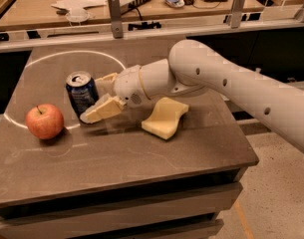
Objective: Move pepsi can near apple
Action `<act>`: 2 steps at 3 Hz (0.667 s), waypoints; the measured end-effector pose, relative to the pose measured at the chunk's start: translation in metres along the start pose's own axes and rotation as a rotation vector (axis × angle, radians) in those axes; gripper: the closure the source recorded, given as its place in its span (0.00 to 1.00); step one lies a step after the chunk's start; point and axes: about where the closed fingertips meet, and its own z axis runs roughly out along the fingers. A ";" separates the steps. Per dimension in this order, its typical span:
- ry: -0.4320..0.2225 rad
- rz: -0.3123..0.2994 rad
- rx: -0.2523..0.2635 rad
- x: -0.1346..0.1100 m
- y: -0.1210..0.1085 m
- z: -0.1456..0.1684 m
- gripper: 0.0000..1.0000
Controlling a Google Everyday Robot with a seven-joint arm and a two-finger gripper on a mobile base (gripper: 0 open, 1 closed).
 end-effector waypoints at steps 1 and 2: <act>0.000 -0.006 0.072 -0.003 0.005 -0.015 0.00; -0.003 -0.001 0.380 -0.021 -0.004 -0.092 0.00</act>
Offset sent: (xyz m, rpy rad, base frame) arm -0.0137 -0.1765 0.1256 0.0435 -0.2857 -0.6754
